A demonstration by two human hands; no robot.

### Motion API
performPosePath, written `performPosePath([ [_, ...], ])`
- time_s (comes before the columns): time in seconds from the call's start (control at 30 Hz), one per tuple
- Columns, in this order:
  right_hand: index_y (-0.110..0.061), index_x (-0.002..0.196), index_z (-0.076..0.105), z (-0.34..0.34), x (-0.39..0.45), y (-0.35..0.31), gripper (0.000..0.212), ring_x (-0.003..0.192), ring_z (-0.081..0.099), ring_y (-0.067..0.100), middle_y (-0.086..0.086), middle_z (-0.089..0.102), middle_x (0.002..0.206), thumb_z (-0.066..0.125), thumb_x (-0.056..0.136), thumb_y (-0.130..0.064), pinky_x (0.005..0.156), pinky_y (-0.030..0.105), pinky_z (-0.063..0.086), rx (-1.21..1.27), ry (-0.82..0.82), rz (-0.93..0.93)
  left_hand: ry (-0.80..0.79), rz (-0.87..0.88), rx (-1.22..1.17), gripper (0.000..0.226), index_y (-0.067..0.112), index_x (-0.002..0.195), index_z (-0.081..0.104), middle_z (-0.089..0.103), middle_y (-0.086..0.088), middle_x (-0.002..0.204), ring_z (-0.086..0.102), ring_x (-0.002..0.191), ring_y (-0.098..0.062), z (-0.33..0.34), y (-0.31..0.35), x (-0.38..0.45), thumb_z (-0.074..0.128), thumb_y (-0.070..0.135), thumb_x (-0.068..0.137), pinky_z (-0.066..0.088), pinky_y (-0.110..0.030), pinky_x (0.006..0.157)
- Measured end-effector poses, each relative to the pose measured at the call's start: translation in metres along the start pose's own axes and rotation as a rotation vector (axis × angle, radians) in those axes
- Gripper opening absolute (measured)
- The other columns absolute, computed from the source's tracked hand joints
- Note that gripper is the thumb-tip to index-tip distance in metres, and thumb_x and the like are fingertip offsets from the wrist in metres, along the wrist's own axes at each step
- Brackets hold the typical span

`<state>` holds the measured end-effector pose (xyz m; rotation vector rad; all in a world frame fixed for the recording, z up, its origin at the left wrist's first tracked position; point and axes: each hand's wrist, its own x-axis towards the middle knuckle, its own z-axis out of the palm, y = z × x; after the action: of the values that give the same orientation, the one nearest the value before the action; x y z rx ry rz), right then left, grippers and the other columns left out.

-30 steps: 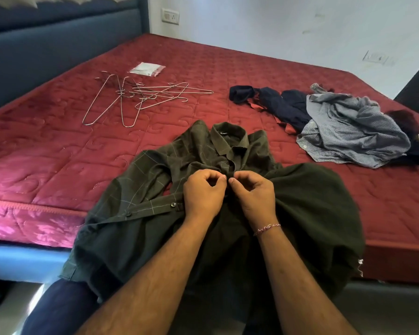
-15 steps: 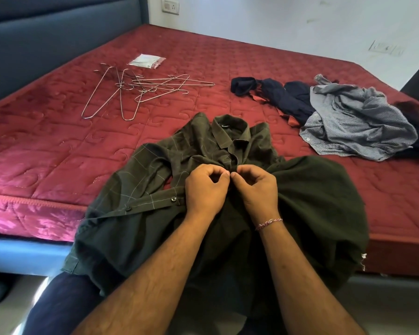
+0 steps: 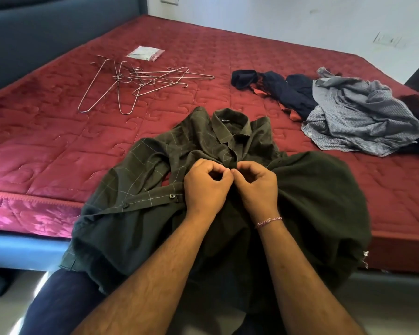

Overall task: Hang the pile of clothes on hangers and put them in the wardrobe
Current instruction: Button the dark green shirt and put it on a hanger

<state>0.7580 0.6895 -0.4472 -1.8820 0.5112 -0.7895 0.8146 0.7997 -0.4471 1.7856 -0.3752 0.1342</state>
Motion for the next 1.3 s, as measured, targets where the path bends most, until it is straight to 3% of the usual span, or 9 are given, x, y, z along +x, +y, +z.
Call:
performPosePath([
  [0.23,-0.017,0.099,0.078,-0.003,0.000,-0.001,0.017,0.089,0.071,0.000,-0.011,0.076,0.093,0.076,0.089,-0.003,0.085,0.016,0.055,0.022,-0.019,-0.043,0.019,-0.034,0.010,0.007,0.026,0.076,0.078,0.069,0.014,0.085,0.065,0.082,0.001,0.002,-0.001,0.003,0.078,0.022,0.083,0.057,-0.026,0.078],
  [0.43,-0.016,0.102,0.078,-0.005,0.003,0.000,0.024,0.097,0.072,0.003,-0.008,0.077,0.098,0.067,0.092,0.004,0.093,0.022,0.055,0.021,-0.055,-0.065,-0.051,-0.030,0.006,0.013,0.029,0.078,0.075,0.069,0.015,0.088,0.064,0.086,0.003,0.000,-0.002,0.007,0.076,0.021,0.088,0.050,-0.017,0.079],
  [0.57,-0.013,0.105,0.079,-0.004,0.003,0.000,0.020,0.100,0.072,0.007,-0.004,0.078,0.102,0.075,0.089,-0.002,0.094,0.027,0.057,-0.017,-0.097,-0.099,-0.140,-0.159,-0.021,0.020,0.031,0.076,0.075,0.073,0.013,0.084,0.068,0.080,0.000,-0.002,-0.001,0.011,0.074,0.019,0.092,0.055,-0.026,0.078],
  [0.73,-0.018,0.102,0.078,0.001,-0.002,-0.004,0.021,0.094,0.069,0.003,-0.009,0.075,0.099,0.077,0.086,-0.005,0.087,0.023,0.056,-0.157,-0.054,-0.203,-0.269,-0.291,-0.219,0.017,0.021,0.085,0.082,0.079,0.004,0.083,0.074,0.084,-0.009,-0.012,0.003,0.014,0.070,0.026,0.097,0.061,-0.031,0.082],
  [0.87,-0.021,0.097,0.076,0.005,-0.006,-0.006,0.017,0.089,0.067,0.002,-0.012,0.070,0.093,0.079,0.085,-0.009,0.081,0.019,0.056,-0.242,-0.051,-0.252,-0.250,-0.290,-0.207,0.019,0.024,0.084,0.081,0.078,0.004,0.081,0.074,0.082,-0.008,-0.012,0.000,0.012,0.071,0.012,0.096,0.061,-0.029,0.082],
  [0.97,-0.017,0.098,0.079,-0.001,-0.004,-0.008,0.016,0.091,0.071,0.005,-0.008,0.076,0.094,0.081,0.085,-0.008,0.086,0.023,0.058,-0.115,-0.088,-0.152,-0.323,-0.326,-0.295,0.023,0.022,0.082,0.080,0.078,-0.003,0.084,0.074,0.085,-0.014,-0.014,-0.005,0.015,0.068,0.009,0.097,0.059,-0.034,0.084],
  [1.1,-0.006,0.100,0.079,-0.013,0.001,-0.009,0.015,0.096,0.075,0.023,0.006,0.079,0.095,0.078,0.086,-0.001,0.092,0.038,0.059,0.206,-0.182,0.015,-0.438,-0.349,-0.418,0.024,0.016,0.083,0.079,0.076,-0.009,0.085,0.070,0.084,-0.019,-0.019,-0.008,0.020,0.065,0.005,0.098,0.056,-0.033,0.083],
  [1.2,-0.009,0.101,0.079,-0.012,0.002,-0.012,0.017,0.097,0.075,0.022,0.005,0.079,0.096,0.076,0.087,0.001,0.094,0.042,0.060,0.173,-0.195,0.058,-0.402,-0.302,-0.335,0.020,0.018,0.082,0.080,0.077,-0.007,0.086,0.071,0.084,-0.017,-0.017,-0.005,0.021,0.068,0.010,0.097,0.058,-0.038,0.087],
  [1.3,-0.017,0.107,0.076,-0.015,0.003,-0.017,0.023,0.096,0.071,0.007,-0.008,0.075,0.101,0.073,0.086,-0.008,0.092,0.033,0.058,-0.161,-0.171,-0.128,-0.329,-0.065,0.042,0.009,0.021,0.091,0.078,0.075,0.005,0.091,0.069,0.088,-0.013,-0.022,0.010,0.020,0.070,0.021,0.095,0.055,-0.035,0.086],
])
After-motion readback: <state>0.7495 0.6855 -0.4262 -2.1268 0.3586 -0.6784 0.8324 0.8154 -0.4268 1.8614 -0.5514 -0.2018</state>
